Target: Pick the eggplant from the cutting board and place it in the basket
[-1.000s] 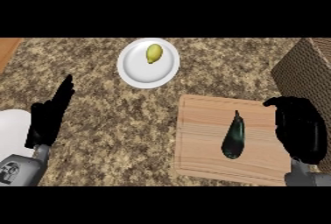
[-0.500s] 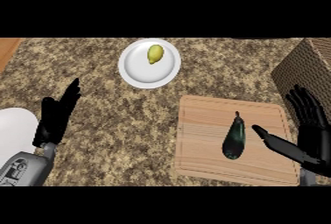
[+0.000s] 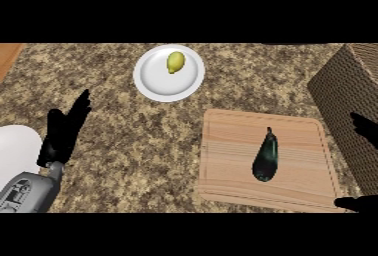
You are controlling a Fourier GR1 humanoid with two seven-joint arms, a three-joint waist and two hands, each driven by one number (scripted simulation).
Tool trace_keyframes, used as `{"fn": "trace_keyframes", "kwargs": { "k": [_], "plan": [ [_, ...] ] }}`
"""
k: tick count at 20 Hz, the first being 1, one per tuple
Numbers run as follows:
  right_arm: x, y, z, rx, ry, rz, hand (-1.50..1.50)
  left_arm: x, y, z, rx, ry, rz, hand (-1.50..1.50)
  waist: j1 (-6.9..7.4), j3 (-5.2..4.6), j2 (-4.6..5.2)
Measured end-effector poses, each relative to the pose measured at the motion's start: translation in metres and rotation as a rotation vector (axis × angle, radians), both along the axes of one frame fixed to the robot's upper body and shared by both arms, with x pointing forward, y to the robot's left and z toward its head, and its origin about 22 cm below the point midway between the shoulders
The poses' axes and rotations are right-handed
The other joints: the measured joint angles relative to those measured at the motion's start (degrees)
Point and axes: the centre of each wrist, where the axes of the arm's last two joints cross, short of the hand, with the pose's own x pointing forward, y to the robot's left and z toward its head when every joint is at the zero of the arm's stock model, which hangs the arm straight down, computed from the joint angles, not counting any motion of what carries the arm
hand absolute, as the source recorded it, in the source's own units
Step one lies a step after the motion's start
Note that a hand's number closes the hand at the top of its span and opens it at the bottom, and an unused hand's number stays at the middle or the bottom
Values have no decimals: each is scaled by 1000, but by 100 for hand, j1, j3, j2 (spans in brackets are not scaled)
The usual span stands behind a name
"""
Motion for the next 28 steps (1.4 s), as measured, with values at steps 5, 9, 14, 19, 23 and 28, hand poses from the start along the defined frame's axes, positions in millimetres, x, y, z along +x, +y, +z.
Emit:
{"fn": "trace_keyframes", "kwargs": {
  "k": [5, 9, 14, 19, 23, 28],
  "plan": [
    [-5, -1, 45, -1, 134, 108, -150, 3, -3, 4, -6, 0, -16, 0, 59, 18, 4],
    [-11, -3, 57, 12, 185, 117, -150, 1, -9, -4, -10, -4, -28, 0, 100, 26, 11],
    [-19, -2, 60, 23, 186, 69, -150, 4, -3, -4, -11, -7, -28, 0, 120, 30, 17],
    [-20, 5, 49, 8, 162, 7, -150, 6, -6, -2, -8, -8, -28, 0, 148, 33, 20],
    [-15, 9, 33, 1, 162, -24, -150, 7, -1, 0, -9, -7, -32, 0, 160, 35, 24],
    [-8, 13, 10, 10, 166, -27, -150, 8, -3, 0, -3, -11, -34, 0, 172, 34, 25]
  ]
}}
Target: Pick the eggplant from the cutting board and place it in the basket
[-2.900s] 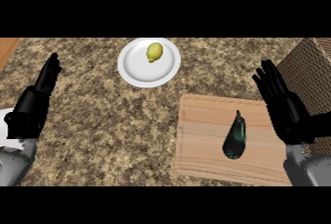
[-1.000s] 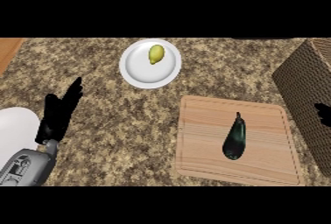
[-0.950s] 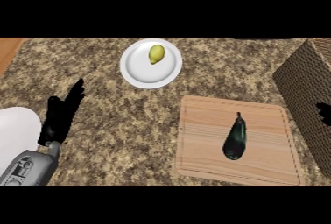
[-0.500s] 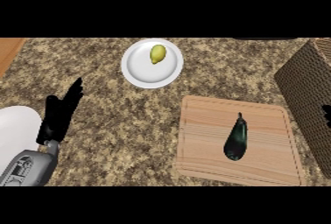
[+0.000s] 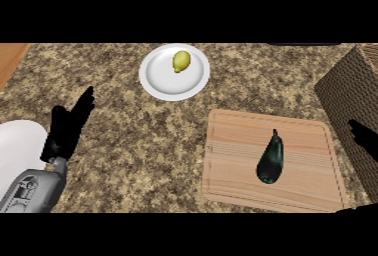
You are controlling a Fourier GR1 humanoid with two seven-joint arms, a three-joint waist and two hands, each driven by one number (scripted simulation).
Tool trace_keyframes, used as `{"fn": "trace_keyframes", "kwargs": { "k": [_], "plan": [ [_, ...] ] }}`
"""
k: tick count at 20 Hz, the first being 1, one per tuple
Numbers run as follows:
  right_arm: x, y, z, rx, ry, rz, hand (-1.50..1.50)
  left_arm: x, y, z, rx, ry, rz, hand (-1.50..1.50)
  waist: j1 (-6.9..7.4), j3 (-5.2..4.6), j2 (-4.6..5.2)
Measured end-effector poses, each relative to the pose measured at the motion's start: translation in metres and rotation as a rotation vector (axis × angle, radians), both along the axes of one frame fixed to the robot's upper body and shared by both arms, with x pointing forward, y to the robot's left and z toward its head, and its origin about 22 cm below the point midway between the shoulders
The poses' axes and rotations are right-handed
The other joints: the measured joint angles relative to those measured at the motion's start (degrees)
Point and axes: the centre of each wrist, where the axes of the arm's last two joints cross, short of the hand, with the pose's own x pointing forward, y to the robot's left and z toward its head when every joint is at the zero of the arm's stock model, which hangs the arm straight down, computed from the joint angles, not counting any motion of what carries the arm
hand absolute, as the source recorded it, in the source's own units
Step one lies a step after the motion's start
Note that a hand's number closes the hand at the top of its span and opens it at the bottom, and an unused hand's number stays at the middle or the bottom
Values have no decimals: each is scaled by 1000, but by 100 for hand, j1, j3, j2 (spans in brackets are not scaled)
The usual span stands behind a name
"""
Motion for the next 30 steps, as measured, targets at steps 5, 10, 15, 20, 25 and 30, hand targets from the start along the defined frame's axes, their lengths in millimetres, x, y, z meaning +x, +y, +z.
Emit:
{"fn": "trace_keyframes", "kwargs": {
  "k": [5, 10, 15, 20, 25, 30],
  "plan": [
    [10, 11, -27, 10, 10, 11, -150, 2, 0, 4, -8, 0, -2, 0, 5, 1, 1],
    [21, 27, -37, 5, 11, 12, -150, -3, 1, -2, -10, 3, 2, 0, 4, 1, 1],
    [29, 37, -47, 5, 5, 13, -150, -3, -3, -3, -4, 2, -1, 0, 2, 2, 1],
    [41, 56, -58, 11, 2, 23, -150, 2, 2, -7, -14, 1, 4, 0, 2, 1, 3],
    [48, 64, -67, 12, 10, 21, -150, -2, 2, 1, -10, 6, 2, 0, 5, 1, 1],
    [53, 68, -73, 10, 42, 35, -150, -3, -1, -3, -9, 0, 3, 0, 3, 0, 0]
  ]
}}
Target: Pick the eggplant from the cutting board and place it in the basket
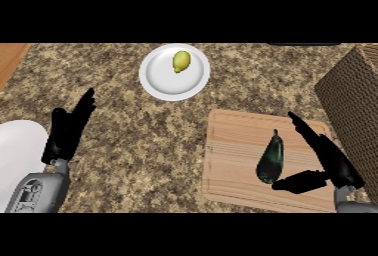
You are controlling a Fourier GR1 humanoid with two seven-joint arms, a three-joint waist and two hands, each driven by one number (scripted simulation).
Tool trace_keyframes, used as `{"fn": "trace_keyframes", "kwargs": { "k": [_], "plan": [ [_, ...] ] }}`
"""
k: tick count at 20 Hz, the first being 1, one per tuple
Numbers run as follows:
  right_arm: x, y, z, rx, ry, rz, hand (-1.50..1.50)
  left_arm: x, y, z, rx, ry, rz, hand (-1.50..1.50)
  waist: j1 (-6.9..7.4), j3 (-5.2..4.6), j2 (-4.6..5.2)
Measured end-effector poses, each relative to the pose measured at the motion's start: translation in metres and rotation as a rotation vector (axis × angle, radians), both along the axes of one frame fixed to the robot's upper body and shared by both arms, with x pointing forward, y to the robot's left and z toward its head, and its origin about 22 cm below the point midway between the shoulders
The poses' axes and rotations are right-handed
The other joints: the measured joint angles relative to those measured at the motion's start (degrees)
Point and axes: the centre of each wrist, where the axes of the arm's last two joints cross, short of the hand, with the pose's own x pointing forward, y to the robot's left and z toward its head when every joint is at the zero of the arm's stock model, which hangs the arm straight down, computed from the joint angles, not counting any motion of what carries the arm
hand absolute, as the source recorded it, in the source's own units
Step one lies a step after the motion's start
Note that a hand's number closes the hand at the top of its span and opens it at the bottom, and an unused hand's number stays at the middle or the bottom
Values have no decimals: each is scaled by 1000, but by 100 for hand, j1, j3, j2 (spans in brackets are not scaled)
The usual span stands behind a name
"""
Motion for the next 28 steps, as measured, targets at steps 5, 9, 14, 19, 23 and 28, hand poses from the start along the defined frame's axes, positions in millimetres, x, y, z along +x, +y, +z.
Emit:
{"fn": "trace_keyframes", "kwargs": {
  "k": [5, 9, 14, 19, 23, 28],
  "plan": [
    [-1, 8, -7, 6, 29, 3, -150, 6, -1, -1, -1, 1, -1, 0, -6, 1, 0],
    [1, 7, -17, 16, 36, 3, -150, 3, -1, 1, -1, 6, 0, 0, 0, 0, 0],
    [5, 6, -24, 17, 36, 2, -150, 7, -5, 8, 2, 2, -2, 0, -1, 0, 0],
    [12, 14, -30, -41, 3, 27, 150, 7, -3, 5, -4, 1, -7, 0, -5, -19, -14],
    [7, 17, -28, -112, -45, 49, 150, 1, -1, 0, -1, 3, -8, 0, -5, -22, -20],
    [8, 19, -34, -202, -107, 71, 150, -1, -2, 3, -2, 5, -9, 0, 2, -32, -32]
  ]
}}
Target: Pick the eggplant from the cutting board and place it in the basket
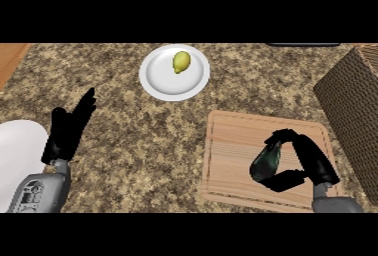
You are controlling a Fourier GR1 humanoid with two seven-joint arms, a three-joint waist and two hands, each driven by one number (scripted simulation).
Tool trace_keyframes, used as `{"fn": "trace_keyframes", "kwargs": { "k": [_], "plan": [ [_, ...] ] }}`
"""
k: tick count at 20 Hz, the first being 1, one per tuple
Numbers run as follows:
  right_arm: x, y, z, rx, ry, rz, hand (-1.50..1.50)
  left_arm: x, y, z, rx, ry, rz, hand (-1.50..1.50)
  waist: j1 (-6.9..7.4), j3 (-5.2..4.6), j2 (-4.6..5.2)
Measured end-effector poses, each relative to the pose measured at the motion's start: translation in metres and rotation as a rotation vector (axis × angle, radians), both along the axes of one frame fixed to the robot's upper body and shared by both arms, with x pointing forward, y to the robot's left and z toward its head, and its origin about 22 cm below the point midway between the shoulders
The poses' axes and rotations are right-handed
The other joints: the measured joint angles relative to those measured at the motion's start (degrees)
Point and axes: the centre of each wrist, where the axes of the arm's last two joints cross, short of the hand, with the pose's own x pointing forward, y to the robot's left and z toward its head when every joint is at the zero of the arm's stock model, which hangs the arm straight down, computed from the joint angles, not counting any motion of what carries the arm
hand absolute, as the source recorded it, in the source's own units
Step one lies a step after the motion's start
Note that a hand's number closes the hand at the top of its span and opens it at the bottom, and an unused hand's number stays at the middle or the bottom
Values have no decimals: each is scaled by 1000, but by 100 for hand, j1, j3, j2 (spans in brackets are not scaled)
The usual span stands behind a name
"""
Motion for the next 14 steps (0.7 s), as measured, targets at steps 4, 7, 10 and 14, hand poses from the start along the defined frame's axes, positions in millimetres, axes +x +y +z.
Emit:
{"fn": "trace_keyframes", "kwargs": {
  "k": [4, 7, 10, 14],
  "plan": [
    [8, 13, 12, -268, 5, 58, 150, 3, -1, -2, 5, 1, -4, 0, 39, -20, -4],
    [15, 30, 23, -493, 10, 105, 150, 4, -4, -1, 5, -1, -14, 0, 84, -22, -6],
    [22, 52, 35, -640, -18, 134, 150, 3, -4, -4, 6, 3, -10, 0, 63, -9, 1],
    [17, 85, 55, -598, -68, 120, 150, 5, -1, -1, 3, 2, 1, 0, 11, 16, 15]
  ]
}}
